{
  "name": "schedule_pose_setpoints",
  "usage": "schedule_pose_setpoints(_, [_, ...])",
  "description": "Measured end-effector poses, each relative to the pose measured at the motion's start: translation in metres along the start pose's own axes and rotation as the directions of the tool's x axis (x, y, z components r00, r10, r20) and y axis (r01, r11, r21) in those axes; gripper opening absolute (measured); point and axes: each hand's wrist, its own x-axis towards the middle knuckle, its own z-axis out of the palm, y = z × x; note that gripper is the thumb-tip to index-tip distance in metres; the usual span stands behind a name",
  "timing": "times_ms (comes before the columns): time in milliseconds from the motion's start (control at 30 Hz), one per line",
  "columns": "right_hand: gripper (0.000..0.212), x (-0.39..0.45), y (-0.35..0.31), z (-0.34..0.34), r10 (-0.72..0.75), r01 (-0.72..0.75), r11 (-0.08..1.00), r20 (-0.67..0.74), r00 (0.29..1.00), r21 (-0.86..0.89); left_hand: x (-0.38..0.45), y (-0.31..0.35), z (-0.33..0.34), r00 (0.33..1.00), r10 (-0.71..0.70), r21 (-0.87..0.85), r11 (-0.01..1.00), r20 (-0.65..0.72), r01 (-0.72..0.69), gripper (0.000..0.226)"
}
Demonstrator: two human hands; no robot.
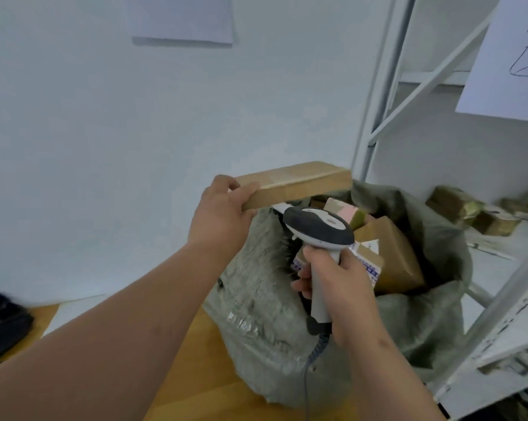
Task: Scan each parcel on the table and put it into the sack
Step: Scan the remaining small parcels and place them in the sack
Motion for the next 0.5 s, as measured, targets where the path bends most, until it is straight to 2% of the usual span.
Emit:
schedule_pose_setpoints(100, [0.008, 0.017, -0.003, -0.021, -0.017, 0.017, 1.000, 0.005, 1.000, 0.027, 0.018, 0.012, 0.023, 0.996, 0.070, 0.153, 0.985, 0.057, -0.078, 0.047])
schedule_pose_setpoints(200, [0.009, 0.032, -0.001, -0.037, -0.028, 0.027, 0.998, 0.010, 1.000, 0.052, 0.033, 0.025, 0.043, 0.981, 0.048, 0.255, 0.962, 0.190, -0.097, 0.057])
schedule_pose_setpoints(267, [0.013, 0.040, 0.001, -0.045, -0.029, 0.027, 0.999, 0.025, 0.999, 0.046, 0.045, 0.037, 0.058, 0.933, -0.013, 0.313, 0.944, 0.359, -0.107, 0.062])
schedule_pose_setpoints(367, [0.018, 0.049, 0.005, -0.052, -0.022, 0.022, 1.000, 0.038, 0.999, 0.021, 0.056, 0.050, 0.080, 0.805, -0.101, 0.332, 0.935, 0.584, -0.124, 0.061])
schedule_pose_setpoints(433, [0.020, 0.051, 0.007, -0.054, -0.015, 0.012, 0.999, 0.067, 0.998, 0.036, 0.059, 0.048, 0.089, 0.754, -0.121, 0.304, 0.947, 0.646, -0.109, 0.060])
schedule_pose_setpoints(500, [0.019, 0.052, 0.008, -0.053, -0.007, 0.003, 0.999, 0.087, 0.996, 0.042, 0.058, 0.043, 0.089, 0.734, -0.105, 0.274, 0.955, 0.672, -0.115, 0.067])
